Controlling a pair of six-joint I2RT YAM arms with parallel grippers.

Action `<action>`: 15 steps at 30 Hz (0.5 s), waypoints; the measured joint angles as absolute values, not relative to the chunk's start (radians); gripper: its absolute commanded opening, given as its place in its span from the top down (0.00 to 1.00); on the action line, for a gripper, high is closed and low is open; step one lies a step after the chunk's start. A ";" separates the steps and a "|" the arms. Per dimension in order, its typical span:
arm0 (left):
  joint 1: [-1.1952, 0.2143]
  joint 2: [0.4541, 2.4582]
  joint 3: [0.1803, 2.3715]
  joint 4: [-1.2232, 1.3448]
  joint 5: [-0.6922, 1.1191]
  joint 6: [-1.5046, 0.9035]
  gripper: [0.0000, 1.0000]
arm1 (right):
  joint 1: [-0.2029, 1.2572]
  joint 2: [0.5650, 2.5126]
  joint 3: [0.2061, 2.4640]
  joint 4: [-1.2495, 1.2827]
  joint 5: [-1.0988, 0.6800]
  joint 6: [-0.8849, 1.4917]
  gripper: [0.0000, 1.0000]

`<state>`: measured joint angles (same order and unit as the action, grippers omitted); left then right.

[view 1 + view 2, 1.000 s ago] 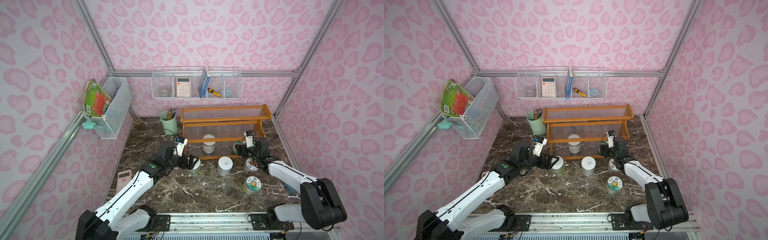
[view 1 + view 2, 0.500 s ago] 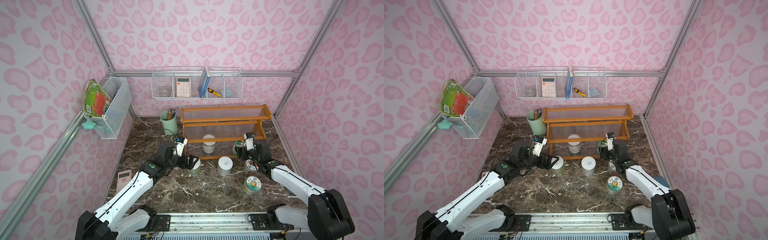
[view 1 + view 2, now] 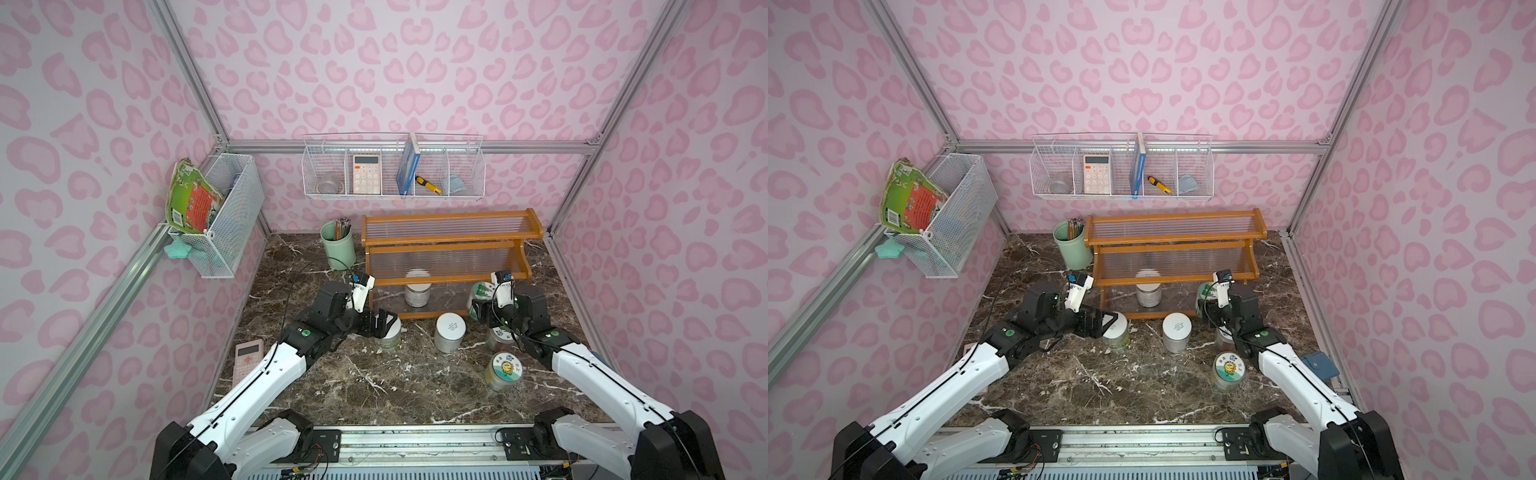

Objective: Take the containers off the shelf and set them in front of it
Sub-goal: 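Pick up a container from the shelf, then place the container at the center of the board.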

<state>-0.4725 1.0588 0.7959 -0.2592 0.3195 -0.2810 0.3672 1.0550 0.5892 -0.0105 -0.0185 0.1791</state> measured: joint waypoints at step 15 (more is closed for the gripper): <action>-0.472 1.059 0.800 -0.267 0.316 -0.281 0.01 | 0.489 0.839 0.571 -0.148 0.002 0.214 0.35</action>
<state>-0.4725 1.0588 0.7998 -0.2668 0.3161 -0.2810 0.4892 0.8394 0.5709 -0.1478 0.0021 0.2138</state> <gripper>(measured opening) 0.993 0.806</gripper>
